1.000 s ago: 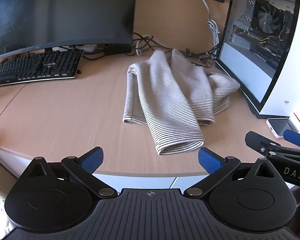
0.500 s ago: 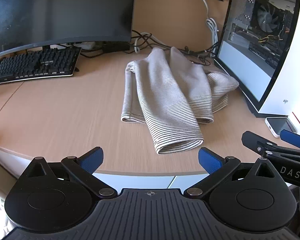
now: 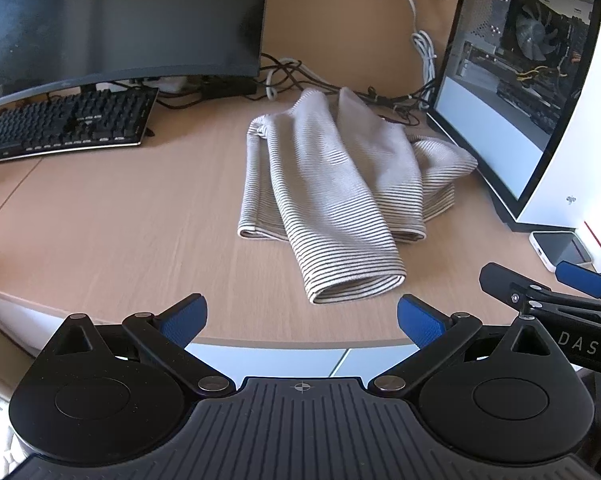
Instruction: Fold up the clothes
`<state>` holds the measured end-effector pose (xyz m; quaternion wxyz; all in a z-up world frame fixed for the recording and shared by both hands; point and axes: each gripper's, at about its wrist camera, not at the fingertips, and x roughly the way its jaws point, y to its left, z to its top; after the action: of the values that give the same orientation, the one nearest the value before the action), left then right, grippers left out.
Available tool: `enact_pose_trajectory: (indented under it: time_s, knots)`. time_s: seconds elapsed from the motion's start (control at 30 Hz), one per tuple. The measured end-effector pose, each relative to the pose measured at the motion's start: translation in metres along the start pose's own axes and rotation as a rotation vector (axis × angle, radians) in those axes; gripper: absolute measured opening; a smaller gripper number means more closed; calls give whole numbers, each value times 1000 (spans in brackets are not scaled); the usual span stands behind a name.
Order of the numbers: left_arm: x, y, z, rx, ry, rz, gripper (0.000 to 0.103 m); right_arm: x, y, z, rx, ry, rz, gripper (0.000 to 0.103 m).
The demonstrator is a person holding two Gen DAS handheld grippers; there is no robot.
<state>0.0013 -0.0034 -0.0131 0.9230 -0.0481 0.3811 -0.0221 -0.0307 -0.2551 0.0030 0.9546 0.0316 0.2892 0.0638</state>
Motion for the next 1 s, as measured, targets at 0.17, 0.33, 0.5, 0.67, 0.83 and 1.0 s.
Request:
enact_pose_trajectory:
  time_s: [0.17,0.33,0.5,0.67,0.83,1.0]
  knots:
    - [4,-2,1,3,9,-7,103,3,-2,0,7,11,-2,103]
    - [6,-3,2,5,12,-12,103,5,-3,0,11,19,0,103]
    - [9,-3,4,4,15,-15,103,7,-5,1,14,23,-2,103]
    - [11,-4,7,8,11,-22,103,9,-7,2,18,23,-6,103]
    - [18,-4,12,20,32,-39,103,14,-10,7,41,25,-16,103]
    - [42,15,36,4,70,-72,103,34,-9,17,83,52,-11,103]
